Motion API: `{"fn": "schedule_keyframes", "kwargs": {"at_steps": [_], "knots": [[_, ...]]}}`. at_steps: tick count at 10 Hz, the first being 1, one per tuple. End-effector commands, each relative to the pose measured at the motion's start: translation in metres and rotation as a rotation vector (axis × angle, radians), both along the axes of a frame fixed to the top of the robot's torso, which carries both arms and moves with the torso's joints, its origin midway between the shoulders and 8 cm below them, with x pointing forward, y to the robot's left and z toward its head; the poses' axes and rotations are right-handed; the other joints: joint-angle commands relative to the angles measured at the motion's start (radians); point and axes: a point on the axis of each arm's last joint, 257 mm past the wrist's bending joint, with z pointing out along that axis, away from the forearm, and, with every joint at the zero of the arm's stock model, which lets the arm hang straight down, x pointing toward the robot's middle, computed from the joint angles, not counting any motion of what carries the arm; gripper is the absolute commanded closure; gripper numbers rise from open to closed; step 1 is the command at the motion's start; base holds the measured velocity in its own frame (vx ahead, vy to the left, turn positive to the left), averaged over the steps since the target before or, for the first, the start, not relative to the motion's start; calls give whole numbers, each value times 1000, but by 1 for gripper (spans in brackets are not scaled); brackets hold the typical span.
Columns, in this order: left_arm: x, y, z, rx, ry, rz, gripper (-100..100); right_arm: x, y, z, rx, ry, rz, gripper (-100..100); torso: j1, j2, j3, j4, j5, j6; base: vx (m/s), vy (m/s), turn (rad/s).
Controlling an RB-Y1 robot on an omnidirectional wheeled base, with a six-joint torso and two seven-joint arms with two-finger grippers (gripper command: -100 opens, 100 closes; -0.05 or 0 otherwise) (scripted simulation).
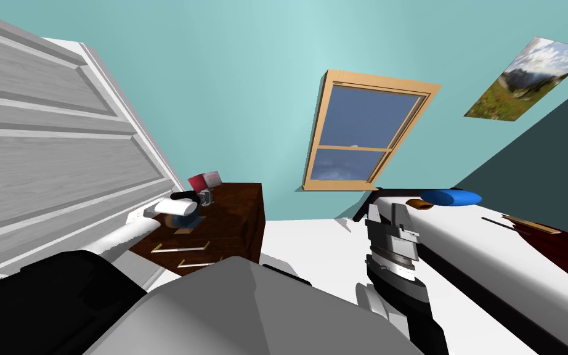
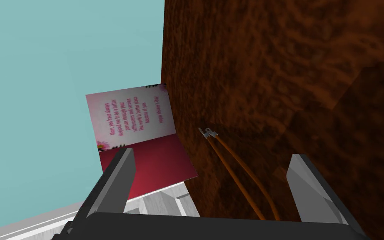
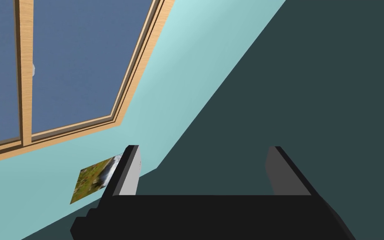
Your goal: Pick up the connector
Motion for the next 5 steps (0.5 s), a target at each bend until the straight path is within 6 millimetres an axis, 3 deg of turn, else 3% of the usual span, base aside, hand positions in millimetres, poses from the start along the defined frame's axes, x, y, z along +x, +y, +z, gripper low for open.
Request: {"fn": "schedule_keyframes", "kwargs": {"at_steps": [1,4,5], "knots": [[-11,15,-5,-31,23,50,-100,0,0,0,0,0,0,0,0,0,0,0,0,0,115,-43,12],[-42,49,-12,-126,68,180,-100,0,0,0,0,0,0,0,2,-1,-1,0,1,0,151,-29,10],[-57,64,-13,-170,77,243,-100,0,0,0,0,0,0,0,2,-2,-1,0,0,0,234,-39,33]]}}
